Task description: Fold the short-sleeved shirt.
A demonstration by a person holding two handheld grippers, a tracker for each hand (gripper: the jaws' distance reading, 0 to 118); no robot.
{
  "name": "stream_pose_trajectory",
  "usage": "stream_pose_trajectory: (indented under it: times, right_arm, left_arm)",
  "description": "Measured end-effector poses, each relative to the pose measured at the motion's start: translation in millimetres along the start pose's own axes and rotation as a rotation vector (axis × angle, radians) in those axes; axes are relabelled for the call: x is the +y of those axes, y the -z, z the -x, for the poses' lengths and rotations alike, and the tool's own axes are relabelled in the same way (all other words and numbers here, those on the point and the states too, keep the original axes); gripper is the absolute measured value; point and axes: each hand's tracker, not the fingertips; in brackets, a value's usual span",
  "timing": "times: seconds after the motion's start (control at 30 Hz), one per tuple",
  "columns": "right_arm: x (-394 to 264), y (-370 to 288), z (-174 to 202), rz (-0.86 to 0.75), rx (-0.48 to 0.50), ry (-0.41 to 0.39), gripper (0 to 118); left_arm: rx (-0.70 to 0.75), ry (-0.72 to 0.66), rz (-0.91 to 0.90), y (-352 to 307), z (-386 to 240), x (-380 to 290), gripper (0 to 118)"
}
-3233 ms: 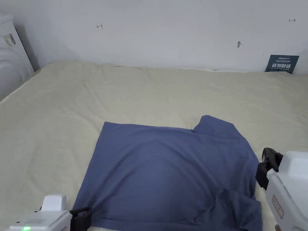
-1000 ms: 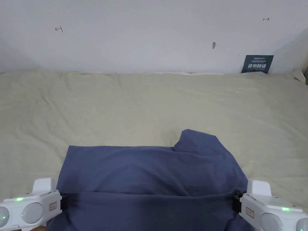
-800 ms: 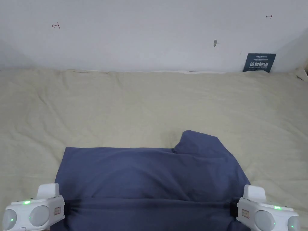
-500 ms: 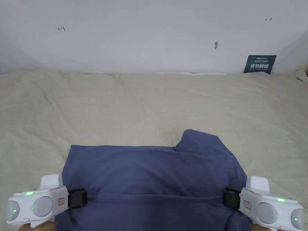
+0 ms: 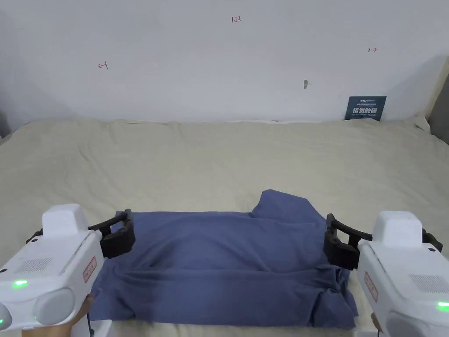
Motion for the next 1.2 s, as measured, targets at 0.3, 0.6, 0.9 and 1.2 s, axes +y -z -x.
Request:
stream_pose_trajectory:
  times: [0.3, 0.6, 0.9, 1.2]
  right_arm:
    - [-6, -32, 3, -0.066, -0.002, -0.044, 1]
    - [-6, -24, -4, -0.041, 0.011, -0.022, 1]
    - [-19, -3, -3, 0.029, 0.013, -0.021, 2]
    - [-36, 26, -3, 0.124, 0.000, -0.013, 2]
  left_arm:
    - [-0.033, 0.041, -0.021, -33, -13, -16, 0]
    - [-0.039, 0.010, 0.149, -9, 4, -27, 0]
    - [-0.055, -0.081, 0.543, 65, 57, -79, 52]
    - [0.092, -0.038, 0.760, 118, 81, -143, 107]
